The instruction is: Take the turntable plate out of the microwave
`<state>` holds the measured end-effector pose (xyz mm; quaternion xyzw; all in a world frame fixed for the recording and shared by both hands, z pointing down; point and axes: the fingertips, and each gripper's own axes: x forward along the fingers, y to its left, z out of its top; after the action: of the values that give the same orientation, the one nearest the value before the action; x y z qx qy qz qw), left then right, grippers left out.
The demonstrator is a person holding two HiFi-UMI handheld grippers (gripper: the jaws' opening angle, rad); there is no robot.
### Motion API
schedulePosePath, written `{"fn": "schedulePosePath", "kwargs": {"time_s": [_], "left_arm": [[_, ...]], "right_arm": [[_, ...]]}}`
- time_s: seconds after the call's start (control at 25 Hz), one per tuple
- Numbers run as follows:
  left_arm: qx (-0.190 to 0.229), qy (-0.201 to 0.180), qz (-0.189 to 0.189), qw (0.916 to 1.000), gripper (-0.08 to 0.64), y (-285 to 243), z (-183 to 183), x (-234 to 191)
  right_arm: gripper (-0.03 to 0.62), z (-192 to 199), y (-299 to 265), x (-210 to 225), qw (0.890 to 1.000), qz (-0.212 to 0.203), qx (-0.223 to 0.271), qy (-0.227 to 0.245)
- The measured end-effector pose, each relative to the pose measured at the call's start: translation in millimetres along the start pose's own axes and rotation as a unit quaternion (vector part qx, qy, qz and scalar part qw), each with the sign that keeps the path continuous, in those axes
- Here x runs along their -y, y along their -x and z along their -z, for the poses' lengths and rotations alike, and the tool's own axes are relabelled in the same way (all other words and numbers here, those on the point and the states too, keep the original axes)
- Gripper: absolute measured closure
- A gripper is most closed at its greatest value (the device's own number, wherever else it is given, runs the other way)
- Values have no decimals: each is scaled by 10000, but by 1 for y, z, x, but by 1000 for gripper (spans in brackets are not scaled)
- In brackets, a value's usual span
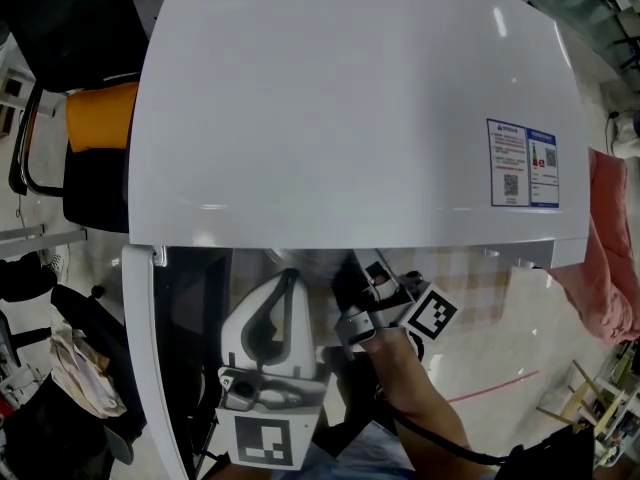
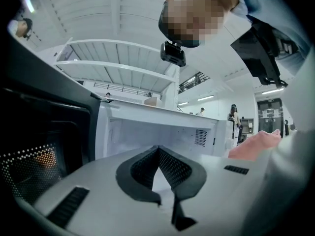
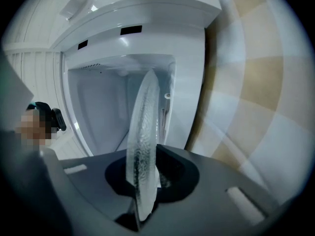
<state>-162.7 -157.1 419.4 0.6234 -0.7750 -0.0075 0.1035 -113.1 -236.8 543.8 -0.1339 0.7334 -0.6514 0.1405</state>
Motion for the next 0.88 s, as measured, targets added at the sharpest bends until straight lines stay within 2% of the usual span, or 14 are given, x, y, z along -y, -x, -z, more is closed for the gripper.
{"fn": "schedulePosePath", "kwargs": {"time_s": [0.52,0.88], "left_arm": [[97,-121,20,9999,554,14,-10,17],[209,-251,12,9995,554,39,-23,35]], "right_arm": [[563,1,24,-13,9999,-92,-66,17],[561,19,59,-33,9996,-203,-203,-67]]}}
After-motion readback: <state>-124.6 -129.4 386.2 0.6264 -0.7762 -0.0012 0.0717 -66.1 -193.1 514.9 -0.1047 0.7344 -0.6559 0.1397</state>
